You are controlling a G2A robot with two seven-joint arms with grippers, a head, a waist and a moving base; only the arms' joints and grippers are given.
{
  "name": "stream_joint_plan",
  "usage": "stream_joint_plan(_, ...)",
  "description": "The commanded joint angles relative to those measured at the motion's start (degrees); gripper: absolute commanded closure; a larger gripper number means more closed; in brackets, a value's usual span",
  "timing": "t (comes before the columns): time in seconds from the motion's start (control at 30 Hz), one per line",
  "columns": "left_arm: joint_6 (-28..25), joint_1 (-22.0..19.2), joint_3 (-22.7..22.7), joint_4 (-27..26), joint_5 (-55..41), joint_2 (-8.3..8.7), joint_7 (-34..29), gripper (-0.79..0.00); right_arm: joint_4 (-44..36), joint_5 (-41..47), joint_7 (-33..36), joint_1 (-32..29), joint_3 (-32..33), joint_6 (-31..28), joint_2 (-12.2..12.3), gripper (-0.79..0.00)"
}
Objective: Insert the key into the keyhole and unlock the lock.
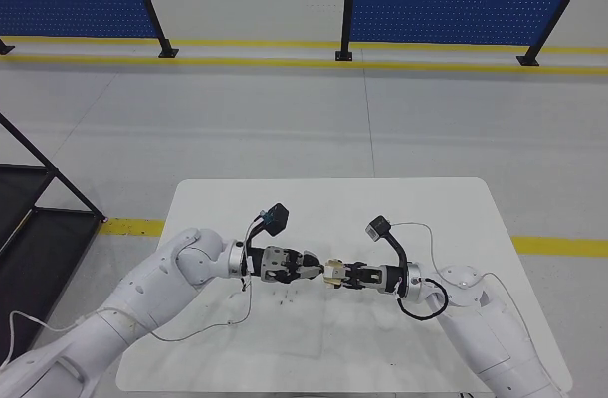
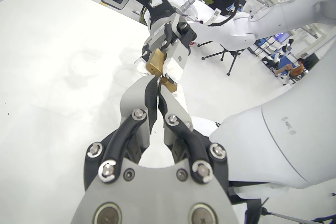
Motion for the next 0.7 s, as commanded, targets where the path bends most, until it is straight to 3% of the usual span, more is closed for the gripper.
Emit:
stream_joint_plan(0.0,0.0,0.1,0.1,-0.1,1.1,-0.02,1.4,0.000,0.0,0.0,0.0,0.0,0.0,0.0,0.0,0.000)
stream_joint_plan(0.67,0.0,-0.8,3.2,-1.6,9.4,1.75,12.5,0.000,0.0,0.0,0.0,0.0,0.0,0.0,0.0,0.000)
